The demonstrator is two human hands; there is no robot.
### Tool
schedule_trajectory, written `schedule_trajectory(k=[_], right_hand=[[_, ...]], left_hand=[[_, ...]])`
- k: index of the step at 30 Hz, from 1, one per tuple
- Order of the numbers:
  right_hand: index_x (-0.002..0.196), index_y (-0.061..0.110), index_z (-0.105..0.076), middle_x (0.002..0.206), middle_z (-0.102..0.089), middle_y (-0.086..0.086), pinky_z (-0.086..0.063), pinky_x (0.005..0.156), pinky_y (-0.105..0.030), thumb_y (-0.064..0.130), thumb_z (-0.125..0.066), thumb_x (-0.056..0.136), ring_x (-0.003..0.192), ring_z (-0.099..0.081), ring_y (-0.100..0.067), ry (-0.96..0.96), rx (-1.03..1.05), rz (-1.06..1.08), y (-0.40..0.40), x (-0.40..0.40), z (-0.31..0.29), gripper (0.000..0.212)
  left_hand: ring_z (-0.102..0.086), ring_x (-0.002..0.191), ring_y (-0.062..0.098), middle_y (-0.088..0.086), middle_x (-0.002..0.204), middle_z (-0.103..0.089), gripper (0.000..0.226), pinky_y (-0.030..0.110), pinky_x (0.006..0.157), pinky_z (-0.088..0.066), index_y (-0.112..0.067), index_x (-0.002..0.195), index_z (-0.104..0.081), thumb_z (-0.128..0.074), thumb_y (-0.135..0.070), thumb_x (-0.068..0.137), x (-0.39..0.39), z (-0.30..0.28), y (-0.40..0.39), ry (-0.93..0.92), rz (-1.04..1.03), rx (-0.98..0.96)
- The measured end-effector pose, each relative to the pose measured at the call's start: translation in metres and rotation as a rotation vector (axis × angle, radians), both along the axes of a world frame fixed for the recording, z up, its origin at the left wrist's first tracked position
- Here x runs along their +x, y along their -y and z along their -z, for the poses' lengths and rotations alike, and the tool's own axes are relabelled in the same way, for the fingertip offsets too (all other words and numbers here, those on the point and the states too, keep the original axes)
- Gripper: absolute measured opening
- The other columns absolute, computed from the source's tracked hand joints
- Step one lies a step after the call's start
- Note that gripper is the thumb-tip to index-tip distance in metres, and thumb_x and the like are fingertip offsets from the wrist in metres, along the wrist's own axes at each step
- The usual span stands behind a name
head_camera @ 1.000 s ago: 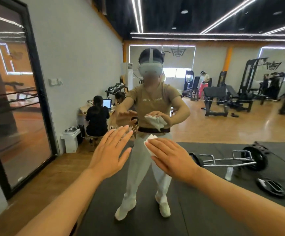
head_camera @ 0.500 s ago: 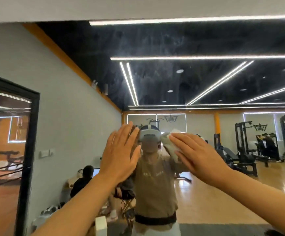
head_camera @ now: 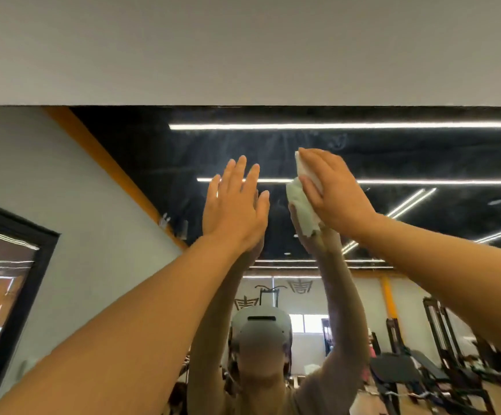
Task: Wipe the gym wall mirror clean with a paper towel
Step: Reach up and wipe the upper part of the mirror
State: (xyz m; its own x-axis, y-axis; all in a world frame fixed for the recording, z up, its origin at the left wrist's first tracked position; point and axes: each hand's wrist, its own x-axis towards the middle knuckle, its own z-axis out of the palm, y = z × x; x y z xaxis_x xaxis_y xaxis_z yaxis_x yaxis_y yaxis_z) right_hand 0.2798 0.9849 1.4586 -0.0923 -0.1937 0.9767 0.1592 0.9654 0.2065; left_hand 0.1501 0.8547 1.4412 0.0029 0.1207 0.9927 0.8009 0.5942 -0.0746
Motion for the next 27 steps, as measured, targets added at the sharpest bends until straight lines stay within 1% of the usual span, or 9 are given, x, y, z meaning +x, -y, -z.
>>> schedule_trajectory(k=[6, 10, 13, 18, 20, 22, 23, 25, 27], right_hand=[[0.152, 0.009, -0.036, 0.156, -0.038, -0.007, -0.024, 0.115, -0.029, 0.019, -0.041, 0.107, 0.144, -0.032, -0.024, -0.053, 0.035, 0.009, 0.017, -0.033, -0.084, 0.046], [0.138, 0.005, -0.050, 0.135, -0.056, -0.011, -0.036, 0.104, -0.031, 0.015, -0.041, 0.105, 0.124, -0.051, -0.028, 0.011, 0.033, -0.018, 0.036, -0.064, -0.129, 0.035], [0.125, 0.003, -0.056, 0.122, -0.060, -0.013, -0.035, 0.101, -0.035, 0.019, -0.042, 0.104, 0.114, -0.053, -0.030, -0.011, 0.085, -0.003, 0.040, -0.081, -0.149, 0.031], [0.124, 0.004, -0.049, 0.133, -0.054, -0.017, -0.032, 0.104, -0.036, 0.022, -0.037, 0.106, 0.110, -0.047, -0.026, 0.138, 0.141, 0.040, 0.060, -0.086, -0.177, 0.028], [0.130, 0.002, -0.048, 0.141, -0.049, -0.019, -0.029, 0.107, -0.035, 0.019, -0.034, 0.108, 0.120, -0.047, -0.030, 0.190, 0.161, 0.040, 0.064, -0.087, -0.186, 0.031], [0.152, 0.003, -0.032, 0.159, -0.032, -0.014, -0.019, 0.117, -0.031, 0.019, -0.030, 0.109, 0.145, -0.030, -0.027, 0.234, 0.200, 0.033, 0.058, -0.086, -0.187, 0.045], [0.157, 0.007, -0.024, 0.164, -0.024, -0.009, -0.014, 0.119, -0.029, 0.020, -0.029, 0.110, 0.150, -0.021, -0.023, 0.237, 0.227, 0.031, 0.052, -0.085, -0.186, 0.049], [0.159, 0.012, -0.020, 0.165, -0.020, -0.005, -0.012, 0.119, -0.028, 0.022, -0.029, 0.109, 0.151, -0.018, -0.020, 0.223, 0.251, 0.029, 0.037, -0.078, -0.183, 0.051], [0.157, 0.010, -0.026, 0.164, -0.024, -0.007, -0.015, 0.119, -0.029, 0.021, -0.032, 0.108, 0.150, -0.022, -0.022, 0.187, 0.230, 0.031, 0.019, -0.064, -0.183, 0.050]], left_hand=[[0.012, 0.154, 0.017, 0.001, 0.169, 0.007, 0.059, 0.037, 0.124, 0.008, -0.020, 0.161, -0.001, -0.017, -0.043, 0.109, -0.014, -0.061, -0.016, 0.018, 0.001, 0.072], [0.012, 0.154, 0.016, 0.002, 0.168, 0.007, 0.061, 0.040, 0.125, 0.008, -0.017, 0.161, 0.001, -0.013, -0.045, 0.108, -0.029, -0.077, -0.023, 0.064, -0.042, 0.114], [0.008, 0.154, 0.015, 0.001, 0.169, 0.000, 0.059, 0.040, 0.125, 0.007, -0.018, 0.161, -0.007, -0.017, -0.042, 0.108, -0.033, -0.078, -0.025, 0.018, 0.019, 0.145], [0.006, 0.154, 0.014, -0.002, 0.169, -0.003, 0.055, 0.040, 0.125, 0.006, -0.021, 0.161, -0.011, -0.017, -0.039, 0.109, -0.034, -0.079, -0.022, -0.018, 0.059, 0.158], [0.005, 0.154, 0.012, -0.003, 0.169, -0.003, 0.055, 0.038, 0.125, 0.005, -0.021, 0.161, -0.010, -0.017, -0.038, 0.109, -0.036, -0.079, -0.022, -0.024, 0.069, 0.167], [0.006, 0.154, 0.012, -0.002, 0.169, -0.001, 0.057, 0.037, 0.125, 0.006, -0.018, 0.161, -0.005, -0.017, -0.037, 0.109, -0.037, -0.080, -0.022, -0.004, 0.057, 0.175], [0.007, 0.154, 0.012, -0.001, 0.169, 0.001, 0.058, 0.035, 0.125, 0.006, -0.016, 0.161, -0.003, -0.017, -0.038, 0.109, -0.037, -0.080, -0.021, 0.011, 0.047, 0.181], [0.007, 0.154, 0.012, -0.001, 0.169, 0.003, 0.060, 0.034, 0.125, 0.006, -0.015, 0.161, -0.001, -0.018, -0.038, 0.109, -0.038, -0.079, -0.021, 0.028, 0.037, 0.184], [0.008, 0.154, 0.011, -0.001, 0.169, 0.003, 0.059, 0.032, 0.124, 0.007, -0.014, 0.161, -0.003, -0.019, -0.037, 0.109, -0.037, -0.078, -0.020, 0.030, 0.044, 0.172]])
